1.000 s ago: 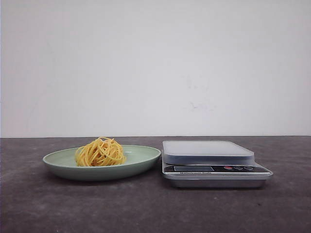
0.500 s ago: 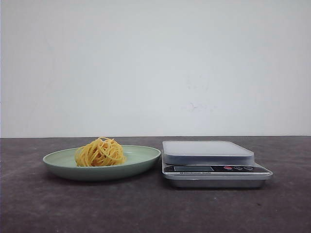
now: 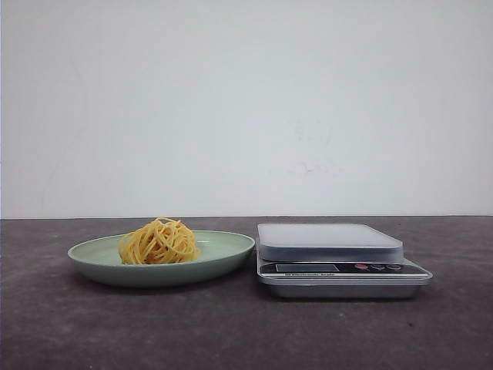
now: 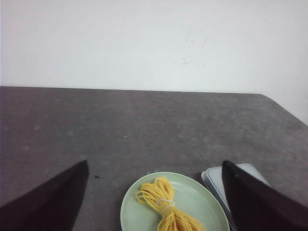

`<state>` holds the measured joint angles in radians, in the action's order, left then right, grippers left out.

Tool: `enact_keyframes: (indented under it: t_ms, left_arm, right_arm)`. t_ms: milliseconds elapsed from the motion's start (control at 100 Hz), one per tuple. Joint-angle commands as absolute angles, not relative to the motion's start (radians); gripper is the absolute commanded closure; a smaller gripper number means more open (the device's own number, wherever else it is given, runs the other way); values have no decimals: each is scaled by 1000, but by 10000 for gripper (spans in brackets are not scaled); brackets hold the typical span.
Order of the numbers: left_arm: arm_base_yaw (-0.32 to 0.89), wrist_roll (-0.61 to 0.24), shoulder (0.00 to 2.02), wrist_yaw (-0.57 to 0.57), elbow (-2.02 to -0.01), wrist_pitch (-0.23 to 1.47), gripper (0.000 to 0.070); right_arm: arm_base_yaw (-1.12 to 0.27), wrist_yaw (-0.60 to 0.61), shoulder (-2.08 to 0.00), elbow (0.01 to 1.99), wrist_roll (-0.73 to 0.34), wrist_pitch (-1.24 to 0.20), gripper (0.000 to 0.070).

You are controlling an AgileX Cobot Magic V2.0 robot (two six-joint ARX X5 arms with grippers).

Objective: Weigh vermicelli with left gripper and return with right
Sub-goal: 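Lower the left gripper onto the vermicelli bundle and close on it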

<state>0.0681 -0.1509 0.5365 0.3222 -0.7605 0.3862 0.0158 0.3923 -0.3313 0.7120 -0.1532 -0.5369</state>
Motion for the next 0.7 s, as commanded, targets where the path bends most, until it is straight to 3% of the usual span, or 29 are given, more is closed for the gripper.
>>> enact_keyframes:
  t_ms: [0,410,690]
  left_arm:
    - [78,-166,565,332,-793,374,145]
    - [255,-233,1053,320,-1037,470,146]
    - [348,-329,1404,299,-1102,501,146]
  right_arm:
    - [15,396,-348,739,-142,-529,247]
    - [14,445,-471,763,-142,-540,240]
    - [14,445,-482,763,-120,-537,240]
